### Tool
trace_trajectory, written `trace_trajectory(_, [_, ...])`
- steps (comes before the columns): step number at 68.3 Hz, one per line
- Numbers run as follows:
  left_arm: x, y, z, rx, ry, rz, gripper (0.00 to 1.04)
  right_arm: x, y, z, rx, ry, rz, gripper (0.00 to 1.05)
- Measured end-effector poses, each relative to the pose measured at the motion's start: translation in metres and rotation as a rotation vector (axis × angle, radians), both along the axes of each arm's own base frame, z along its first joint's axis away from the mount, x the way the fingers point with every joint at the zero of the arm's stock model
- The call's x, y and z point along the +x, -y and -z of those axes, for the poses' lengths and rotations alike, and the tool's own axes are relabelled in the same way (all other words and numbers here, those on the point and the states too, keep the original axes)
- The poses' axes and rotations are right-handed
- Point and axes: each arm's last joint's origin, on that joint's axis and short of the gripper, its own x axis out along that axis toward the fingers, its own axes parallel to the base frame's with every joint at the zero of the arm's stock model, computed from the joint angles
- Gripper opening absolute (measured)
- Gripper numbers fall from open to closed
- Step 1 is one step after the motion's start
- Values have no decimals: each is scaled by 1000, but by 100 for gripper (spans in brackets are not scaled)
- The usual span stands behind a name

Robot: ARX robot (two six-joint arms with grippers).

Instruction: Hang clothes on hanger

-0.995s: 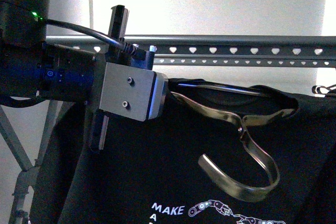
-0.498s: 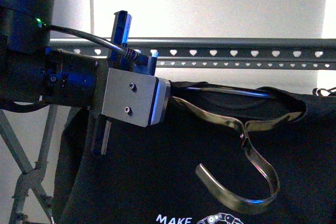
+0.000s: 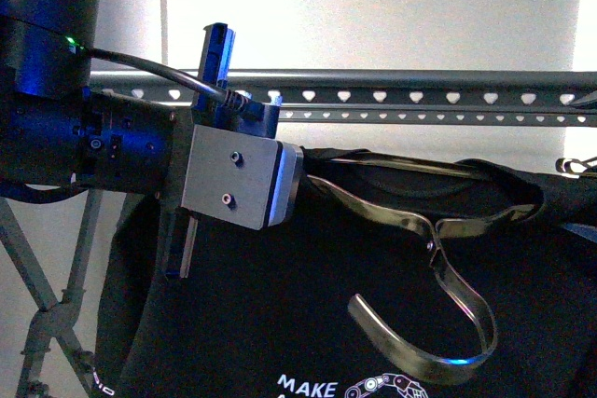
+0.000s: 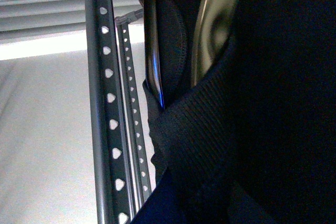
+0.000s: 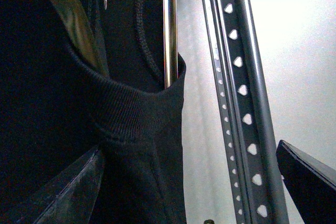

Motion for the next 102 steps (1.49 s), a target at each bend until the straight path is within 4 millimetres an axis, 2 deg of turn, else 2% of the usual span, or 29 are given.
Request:
trace_trajectory(26, [0,0,0,0,0,-1,5,34,-8,12,61,-88,54,96])
trace_trajectory(40, [0,0,0,0,0,-1,5,44,-7,16,104,-102,69,67])
trace_trajectory(65, [0,0,0,-16,-19,1,5,44,-3,15,110,-99,56,16])
trace_trajectory(73, [0,0,-2,-11,-2,-1,23,44,-4,16,94,-96,36,5])
trace_trajectory(80, [0,0,-2,-7,5,1,36,44,-4,17,105,-115,37,5])
trace_trajectory(85, [0,0,-2,-5,9,1,52,44,-4,17,129,-146,55,5])
trace_trajectory(102, [0,0,-2,-4,11,2,86,46,2,15,210,-224,114,5])
